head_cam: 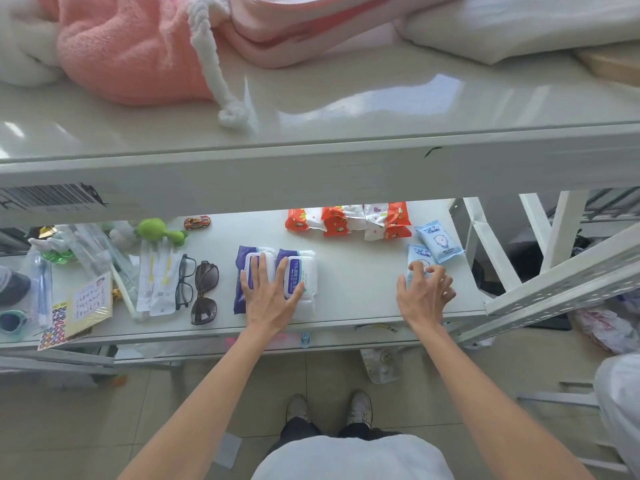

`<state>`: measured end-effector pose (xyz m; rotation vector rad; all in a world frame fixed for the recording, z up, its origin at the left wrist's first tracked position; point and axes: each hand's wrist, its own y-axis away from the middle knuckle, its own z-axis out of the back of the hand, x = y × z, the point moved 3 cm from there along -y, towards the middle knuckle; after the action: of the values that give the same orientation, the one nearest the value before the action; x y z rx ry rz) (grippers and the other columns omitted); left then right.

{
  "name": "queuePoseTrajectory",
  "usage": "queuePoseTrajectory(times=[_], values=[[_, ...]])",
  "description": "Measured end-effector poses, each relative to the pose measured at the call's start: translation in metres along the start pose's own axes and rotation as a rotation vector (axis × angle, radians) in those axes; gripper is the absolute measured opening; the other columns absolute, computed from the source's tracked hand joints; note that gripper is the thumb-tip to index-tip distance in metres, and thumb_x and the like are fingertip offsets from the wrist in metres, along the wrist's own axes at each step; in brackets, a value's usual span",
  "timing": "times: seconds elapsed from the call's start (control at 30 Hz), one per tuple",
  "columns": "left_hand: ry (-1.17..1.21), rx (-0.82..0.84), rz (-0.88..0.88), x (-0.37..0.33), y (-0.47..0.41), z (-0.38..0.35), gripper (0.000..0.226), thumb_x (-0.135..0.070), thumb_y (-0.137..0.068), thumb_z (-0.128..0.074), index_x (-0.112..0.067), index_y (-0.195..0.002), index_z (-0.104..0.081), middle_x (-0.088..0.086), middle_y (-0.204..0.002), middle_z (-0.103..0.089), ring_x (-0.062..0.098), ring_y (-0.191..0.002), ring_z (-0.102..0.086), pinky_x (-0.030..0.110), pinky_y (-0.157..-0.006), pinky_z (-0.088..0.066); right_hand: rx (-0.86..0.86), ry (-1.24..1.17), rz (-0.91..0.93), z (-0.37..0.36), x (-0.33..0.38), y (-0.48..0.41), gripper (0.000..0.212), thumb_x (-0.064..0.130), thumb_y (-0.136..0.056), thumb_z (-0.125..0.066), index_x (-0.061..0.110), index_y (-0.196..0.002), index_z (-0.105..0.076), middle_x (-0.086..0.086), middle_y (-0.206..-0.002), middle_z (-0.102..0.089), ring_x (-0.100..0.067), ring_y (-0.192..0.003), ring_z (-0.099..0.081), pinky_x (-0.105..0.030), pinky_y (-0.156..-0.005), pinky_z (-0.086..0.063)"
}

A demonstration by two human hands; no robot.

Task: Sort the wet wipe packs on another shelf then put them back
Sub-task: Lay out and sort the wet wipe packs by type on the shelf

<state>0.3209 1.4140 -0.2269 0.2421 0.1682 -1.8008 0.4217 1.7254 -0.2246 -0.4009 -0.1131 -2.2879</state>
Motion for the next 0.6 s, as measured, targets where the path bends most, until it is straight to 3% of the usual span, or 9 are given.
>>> queuePoseTrajectory(times=[0.17, 0.3, 0.4, 0.5, 0.6], values=[[-0.009, 0.085, 0.010, 0.002, -0.003, 0.001, 0.086, -0.084, -0.086, -0.011, -0.045, -0.163, -0.013, 0.010, -0.174, 0.001, 0.030, -0.160, 0.012, 0.053, -0.125, 0.008, 0.026, -0.052, -0.039, -0.011, 0.004, -0.003, 0.032, 0.027, -0.095, -0.062, 0.024, -0.127, -0.058, -0.020, -0.136, -0.038, -0.045, -0.115, -0.044, -0.056, -0.092, -0.044], [-0.043, 0.119, 0.028, -0.003, -0.004, 0.002, 0.089, -0.084, -0.083, -0.004, -0.045, -0.163, -0.006, 0.008, -0.174, 0.008, 0.030, -0.159, 0.017, 0.054, -0.125, 0.010, 0.051, -0.133, 0.175, -0.034, 0.054, 0.037, 0.035, 0.023, -0.090, -0.064, 0.021, -0.125, -0.065, -0.022, -0.137, -0.045, -0.041, -0.113, -0.050, -0.053, -0.092, -0.049], [-0.038, 0.141, 0.050, -0.008, -0.004, 0.005, 0.093, -0.082, -0.081, -0.005, -0.041, -0.164, -0.009, 0.010, -0.173, 0.007, 0.031, -0.159, 0.017, 0.056, -0.125, 0.010, 0.125, -0.131, 0.373, -0.053, 0.108, 0.075, 0.035, 0.034, -0.093, -0.059, 0.026, -0.128, -0.062, -0.018, -0.142, -0.045, -0.034, -0.119, -0.048, -0.048, -0.093, -0.049], [0.010, 0.224, 0.135, -0.020, -0.009, 0.010, 0.099, -0.080, -0.079, -0.014, -0.031, -0.165, -0.011, 0.016, -0.172, 0.010, 0.035, -0.158, 0.020, 0.058, -0.125, 0.011, 0.175, -0.187, 0.381, -0.052, 0.134, 0.086, 0.035, 0.038, -0.099, -0.043, 0.026, -0.128, -0.059, -0.017, -0.143, -0.046, -0.033, -0.123, -0.047, -0.048, -0.096, -0.047], [-0.058, 0.262, 0.163, -0.032, -0.012, 0.007, 0.101, -0.086, -0.087, -0.028, -0.029, -0.165, 0.000, 0.023, -0.170, 0.016, 0.040, -0.155, 0.025, 0.062, -0.121, 0.016, 0.137, -0.209, 0.343, -0.033, 0.108, 0.051, 0.038, 0.029, -0.094, -0.049, 0.025, -0.129, -0.061, -0.016, -0.137, -0.053, -0.036, -0.120, -0.053, -0.051, -0.096, -0.047]])
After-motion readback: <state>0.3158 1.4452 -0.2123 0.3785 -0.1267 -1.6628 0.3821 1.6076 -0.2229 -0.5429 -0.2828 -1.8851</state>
